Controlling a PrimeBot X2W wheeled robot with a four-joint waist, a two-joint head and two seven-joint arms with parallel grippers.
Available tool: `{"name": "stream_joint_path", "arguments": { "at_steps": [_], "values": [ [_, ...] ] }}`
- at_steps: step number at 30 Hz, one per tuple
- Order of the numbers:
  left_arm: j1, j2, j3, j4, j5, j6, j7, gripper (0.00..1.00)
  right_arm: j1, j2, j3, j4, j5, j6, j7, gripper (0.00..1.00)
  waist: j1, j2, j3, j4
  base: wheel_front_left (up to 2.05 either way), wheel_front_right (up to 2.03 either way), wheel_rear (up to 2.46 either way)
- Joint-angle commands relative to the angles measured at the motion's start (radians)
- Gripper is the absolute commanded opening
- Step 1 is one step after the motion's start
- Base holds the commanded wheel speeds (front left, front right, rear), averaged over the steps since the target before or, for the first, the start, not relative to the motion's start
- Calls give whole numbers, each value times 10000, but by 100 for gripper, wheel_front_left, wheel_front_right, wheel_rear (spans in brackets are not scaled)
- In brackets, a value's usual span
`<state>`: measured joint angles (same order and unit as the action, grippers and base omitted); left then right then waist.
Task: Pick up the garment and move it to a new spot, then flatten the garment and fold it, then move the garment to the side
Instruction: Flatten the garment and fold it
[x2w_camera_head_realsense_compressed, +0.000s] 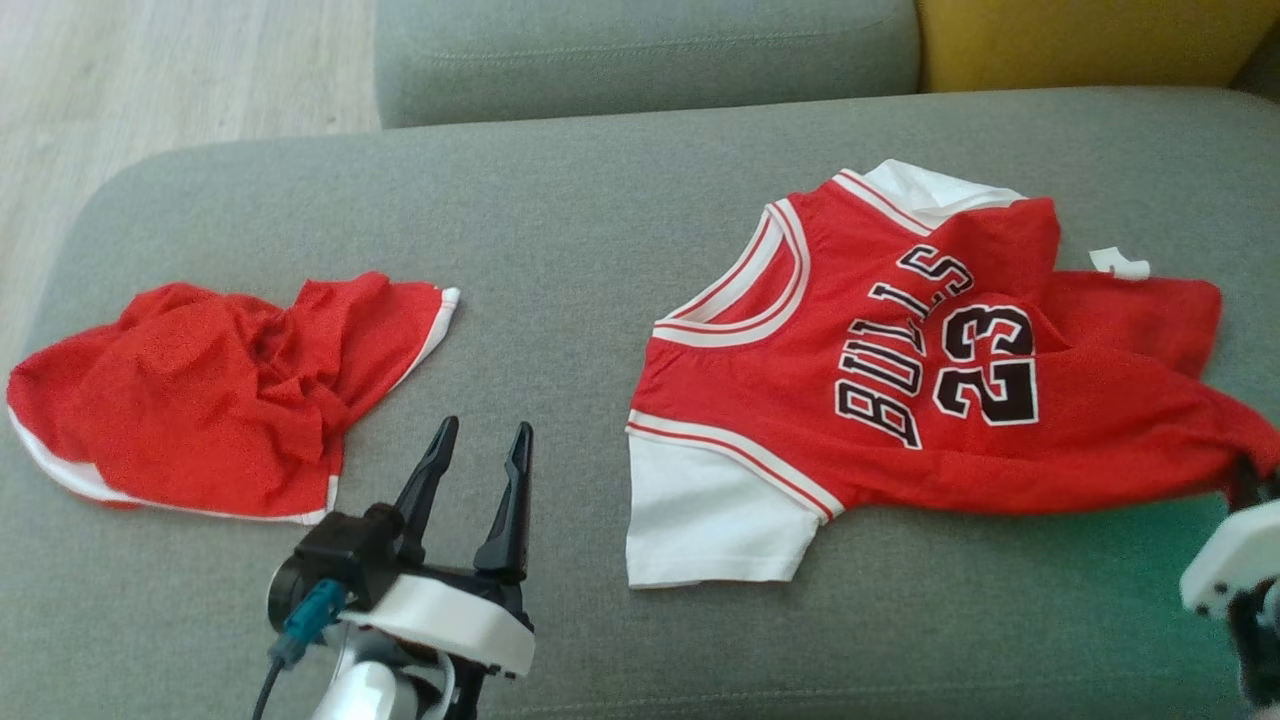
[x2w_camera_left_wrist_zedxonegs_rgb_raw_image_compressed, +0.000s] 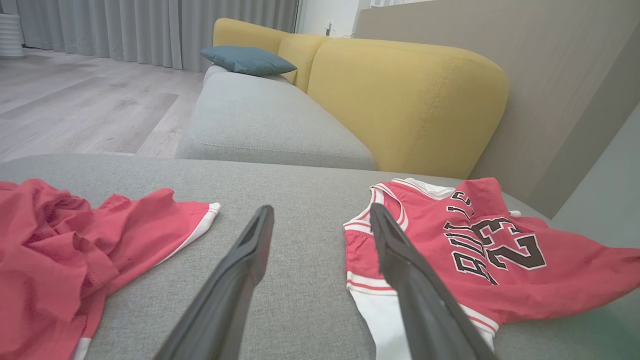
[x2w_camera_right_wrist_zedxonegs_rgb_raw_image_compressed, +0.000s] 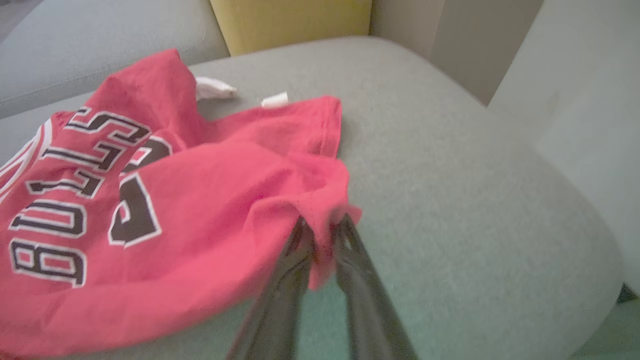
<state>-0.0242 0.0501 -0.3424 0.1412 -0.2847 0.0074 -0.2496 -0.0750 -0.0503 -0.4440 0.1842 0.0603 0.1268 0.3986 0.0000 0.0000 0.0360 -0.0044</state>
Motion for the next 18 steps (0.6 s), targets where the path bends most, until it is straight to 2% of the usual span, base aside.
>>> {"name": "stream_joint_path", "arguments": {
  "at_steps": [1, 4, 9, 18],
  "values": [
    [-406, 1, 306, -270, 89, -37, -122, 100, -749, -277, 89, -145, -453, 39, -468, 100, 0, 0, 72, 52, 0, 0, 0],
    [-431, 1, 294, -237, 107, -64, -122, 100, -1051, -338, 28, 309, -1082, 39, -1231, 100, 0, 0, 98, 91, 0, 0, 0],
    [-468, 1, 345, -235, 86, -37, -122, 100, -1253, -233, 471, 445, -1270, 39, -2519, 100, 0, 0, 118, -29, 0, 0, 0],
    [-486, 1, 329, -284, 25, 10, -122, 100, -132, -35, 2417, -348, -51, 39, -4298, 100, 0, 0, 14, -549, 0, 0, 0]
  ]
}}
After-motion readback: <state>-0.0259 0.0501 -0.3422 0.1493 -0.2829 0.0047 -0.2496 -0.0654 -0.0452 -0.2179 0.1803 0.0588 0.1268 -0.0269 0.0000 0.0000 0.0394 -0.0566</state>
